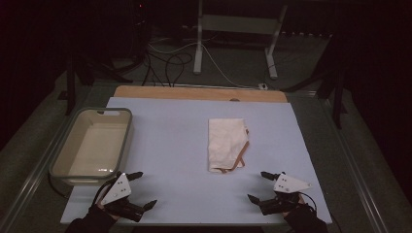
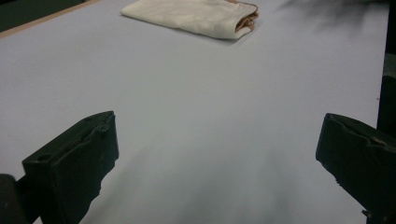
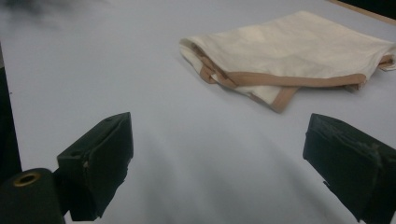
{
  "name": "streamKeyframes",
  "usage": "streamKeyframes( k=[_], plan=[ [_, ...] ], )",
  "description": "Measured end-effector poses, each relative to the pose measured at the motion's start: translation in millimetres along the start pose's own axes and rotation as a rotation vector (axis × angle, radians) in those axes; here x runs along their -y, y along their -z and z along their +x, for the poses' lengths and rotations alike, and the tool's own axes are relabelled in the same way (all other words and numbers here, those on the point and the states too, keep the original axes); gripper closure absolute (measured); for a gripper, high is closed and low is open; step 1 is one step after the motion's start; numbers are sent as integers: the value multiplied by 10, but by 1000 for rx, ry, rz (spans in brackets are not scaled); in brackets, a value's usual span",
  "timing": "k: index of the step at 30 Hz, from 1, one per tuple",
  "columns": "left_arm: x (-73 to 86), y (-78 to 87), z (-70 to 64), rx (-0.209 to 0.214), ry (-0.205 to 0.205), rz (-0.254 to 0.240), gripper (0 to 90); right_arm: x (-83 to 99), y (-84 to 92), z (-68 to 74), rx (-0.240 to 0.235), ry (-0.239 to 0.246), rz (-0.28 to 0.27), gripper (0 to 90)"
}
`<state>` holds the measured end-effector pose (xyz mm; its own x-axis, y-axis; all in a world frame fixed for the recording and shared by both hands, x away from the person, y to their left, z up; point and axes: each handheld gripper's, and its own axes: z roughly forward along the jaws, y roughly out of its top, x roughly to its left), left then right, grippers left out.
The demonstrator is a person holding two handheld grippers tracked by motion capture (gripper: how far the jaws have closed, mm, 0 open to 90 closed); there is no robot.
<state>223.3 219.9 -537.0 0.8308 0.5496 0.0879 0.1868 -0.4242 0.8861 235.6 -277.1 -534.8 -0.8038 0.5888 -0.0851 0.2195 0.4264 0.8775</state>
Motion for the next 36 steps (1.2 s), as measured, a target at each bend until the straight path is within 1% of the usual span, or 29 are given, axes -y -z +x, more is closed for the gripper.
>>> streamKeyframes(
  k=[2,7,15,21,26,28,36],
  plan=[
    [3,0,2,-1,2,1,7,-3,6,3,4,-4,2,88],
    [9,7,9,-7,4,3,7,0,-8,6,5,6,12,89],
    [13,5,16,-8,8,9,7,-4,-10,12,5,-4,12,89],
    [14,6,17,-10,10,8,7,-5,-15,14,0,-2,11,89],
    [8,1,12,-5,8,9,7,-9,-31,20,-3,-12,12,89],
    [7,-1,10,-5,7,10,7,-13,-35,17,-1,-3,9,89],
    [4,-12,1,6,8,20,7,-12,-54,24,-9,-6,15,90]
  ],
)
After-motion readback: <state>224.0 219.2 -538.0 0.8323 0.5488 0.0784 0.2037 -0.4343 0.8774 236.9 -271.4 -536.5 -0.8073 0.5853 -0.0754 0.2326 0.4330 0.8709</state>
